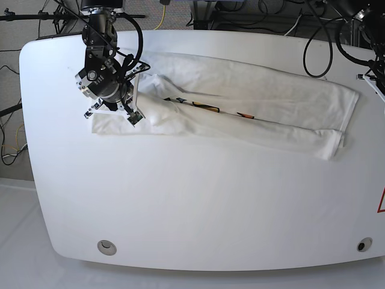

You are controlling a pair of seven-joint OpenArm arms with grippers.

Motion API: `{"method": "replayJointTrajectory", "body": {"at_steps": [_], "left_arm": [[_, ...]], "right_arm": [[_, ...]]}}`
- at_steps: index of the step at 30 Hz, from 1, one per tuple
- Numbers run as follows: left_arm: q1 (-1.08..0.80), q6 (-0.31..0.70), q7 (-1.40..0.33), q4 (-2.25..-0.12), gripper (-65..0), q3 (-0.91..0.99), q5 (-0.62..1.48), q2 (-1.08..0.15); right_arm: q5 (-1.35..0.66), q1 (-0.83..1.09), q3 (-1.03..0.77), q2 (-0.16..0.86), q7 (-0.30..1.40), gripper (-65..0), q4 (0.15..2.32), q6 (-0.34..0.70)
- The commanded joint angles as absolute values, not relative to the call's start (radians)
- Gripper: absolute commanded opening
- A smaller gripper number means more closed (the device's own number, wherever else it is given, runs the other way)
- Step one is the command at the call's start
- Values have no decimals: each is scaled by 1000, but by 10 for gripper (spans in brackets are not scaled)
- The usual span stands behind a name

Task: Fold the T-shirt properly

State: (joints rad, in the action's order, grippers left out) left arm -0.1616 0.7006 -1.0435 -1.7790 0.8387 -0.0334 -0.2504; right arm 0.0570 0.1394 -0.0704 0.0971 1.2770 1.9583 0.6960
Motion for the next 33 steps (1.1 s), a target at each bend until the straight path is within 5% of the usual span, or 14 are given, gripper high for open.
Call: {"method": "replayJointTrajectory", "body": {"at_steps": [1, 9, 14, 23, 33], "left_arm": [[-162, 698, -1029, -1794, -650, 846, -33, -266], [-162, 698, -1029, -1794, -650, 878, -33, -255], [-159, 698, -993, -1794, -650, 894, -30, -260], [-151, 698, -888, -1794, -650, 895, -30, -298], [-105, 698, -745, -1733, -650, 894, -36, -306]], "right_arm": [[62, 131, -73, 102, 1267, -650, 1937, 693], [62, 133, -73, 102, 1267, -613, 1879, 693], [59, 133, -82, 102, 1267, -455, 1929, 693], [51, 128, -131, 94, 1270, -67, 2005, 698], [51, 131, -127, 76, 1270, -26, 2006, 698]]}}
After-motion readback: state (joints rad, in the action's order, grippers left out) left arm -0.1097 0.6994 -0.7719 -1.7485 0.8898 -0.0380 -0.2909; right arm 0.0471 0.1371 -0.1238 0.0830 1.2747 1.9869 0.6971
